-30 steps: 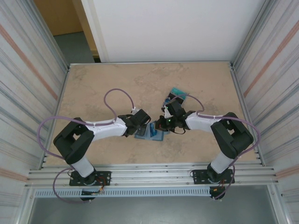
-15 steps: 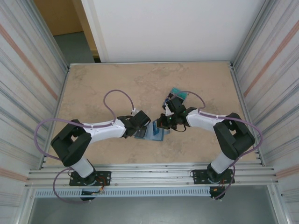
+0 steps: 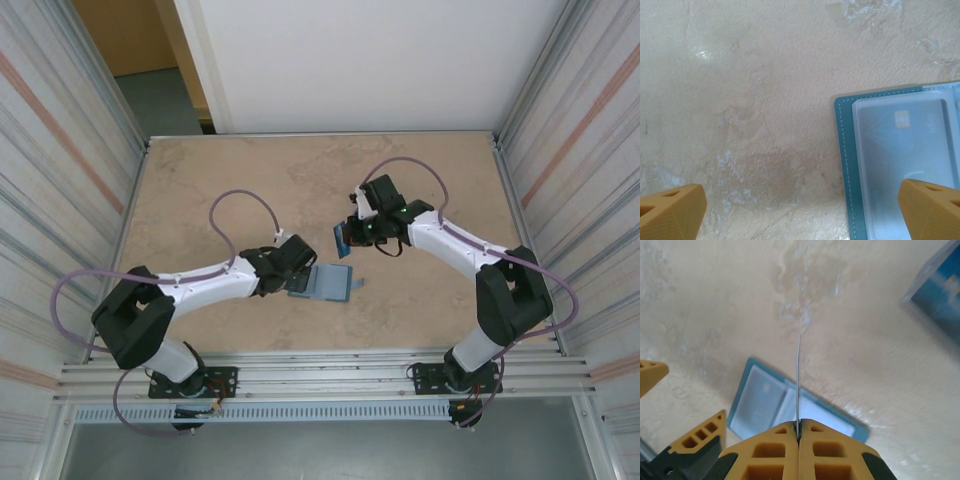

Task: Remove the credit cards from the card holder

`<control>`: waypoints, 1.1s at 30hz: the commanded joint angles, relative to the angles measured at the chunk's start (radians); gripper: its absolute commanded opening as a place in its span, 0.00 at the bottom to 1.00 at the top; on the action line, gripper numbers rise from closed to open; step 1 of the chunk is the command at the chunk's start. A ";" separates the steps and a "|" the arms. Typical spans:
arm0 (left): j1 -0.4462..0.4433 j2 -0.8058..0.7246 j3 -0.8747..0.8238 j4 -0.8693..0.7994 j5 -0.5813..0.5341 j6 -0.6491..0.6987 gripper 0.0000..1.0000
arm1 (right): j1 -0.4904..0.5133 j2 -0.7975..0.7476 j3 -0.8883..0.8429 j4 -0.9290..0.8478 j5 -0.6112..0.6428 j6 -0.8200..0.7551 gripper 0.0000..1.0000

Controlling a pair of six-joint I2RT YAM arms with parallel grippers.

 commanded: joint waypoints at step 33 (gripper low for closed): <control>0.003 -0.188 -0.128 0.007 -0.074 -0.063 0.99 | -0.121 0.133 0.311 -0.198 0.261 -0.667 0.04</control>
